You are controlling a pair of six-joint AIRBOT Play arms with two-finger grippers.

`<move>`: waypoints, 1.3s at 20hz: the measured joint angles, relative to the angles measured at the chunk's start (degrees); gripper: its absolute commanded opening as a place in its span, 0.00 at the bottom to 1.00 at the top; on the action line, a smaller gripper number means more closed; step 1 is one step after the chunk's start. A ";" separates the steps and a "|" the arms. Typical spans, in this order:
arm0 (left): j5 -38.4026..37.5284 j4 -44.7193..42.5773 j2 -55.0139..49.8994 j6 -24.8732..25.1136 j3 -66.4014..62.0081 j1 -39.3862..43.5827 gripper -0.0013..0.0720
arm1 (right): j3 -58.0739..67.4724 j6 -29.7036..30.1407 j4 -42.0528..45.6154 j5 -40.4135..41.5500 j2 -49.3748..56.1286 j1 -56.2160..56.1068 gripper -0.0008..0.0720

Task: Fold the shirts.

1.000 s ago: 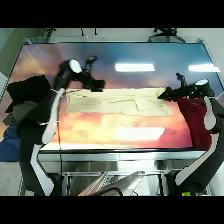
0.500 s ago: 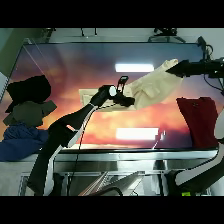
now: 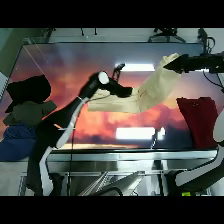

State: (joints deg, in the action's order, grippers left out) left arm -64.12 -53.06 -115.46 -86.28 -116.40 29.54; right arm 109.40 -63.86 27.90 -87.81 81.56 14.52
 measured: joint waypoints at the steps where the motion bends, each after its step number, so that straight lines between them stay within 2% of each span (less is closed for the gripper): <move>1: -2.21 0.33 4.04 0.70 0.37 -2.69 0.03 | 0.02 -0.07 0.11 1.05 0.00 -2.47 0.04; 4: -7.17 0.42 15.34 1.77 1.07 -11.06 0.03 | 0.04 -0.98 3.19 6.93 0.26 -11.98 0.04; 8: -11.26 0.59 27.02 2.64 1.36 -21.27 0.03 | 0.04 -2.75 9.68 18.86 4.50 -28.26 0.05; 9: -12.20 0.63 29.42 3.02 1.36 -23.43 0.03 | 0.04 -3.08 10.49 21.99 6.25 -31.98 0.26; 10: -12.92 0.68 31.34 3.39 1.38 -25.20 0.03 | 0.04 -3.28 10.95 25.46 8.31 -35.60 0.63; 13: -14.36 0.66 35.76 4.31 1.44 -29.57 0.03 | 0.02 -3.89 12.52 35.10 14.45 -44.06 0.65; 15: -14.88 0.74 37.51 4.94 1.44 -31.34 0.03 | 0.31 -4.57 13.05 37.55 15.30 -46.14 0.65; 17: -15.04 0.68 38.45 5.66 1.44 -32.37 0.03 | 0.50 -5.88 15.52 36.46 13.27 -45.42 0.65; 21: -15.30 0.68 38.93 6.43 1.44 -33.03 0.03 | 0.68 -15.15 29.31 27.67 6.54 -37.46 0.65; 22: -15.32 0.68 38.93 6.45 1.44 -33.05 0.03 | 0.59 -17.22 32.11 24.85 5.44 -34.56 0.68; 23: -15.41 0.70 38.93 6.49 1.44 -33.07 0.03 | 0.20 -19.02 34.25 22.05 4.83 -31.61 0.87; 24: -15.43 0.70 38.93 6.67 1.44 -33.09 0.03 | -0.48 -20.13 35.69 19.71 4.63 -29.09 0.92; 26: -15.61 0.70 38.93 6.67 1.44 -33.11 0.03 | -2.47 -21.92 37.05 16.39 5.07 -24.61 0.92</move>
State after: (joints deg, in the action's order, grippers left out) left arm -79.72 -52.36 -76.53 -79.61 -114.96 -3.57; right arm 106.94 -85.78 64.95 -71.42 86.63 -10.09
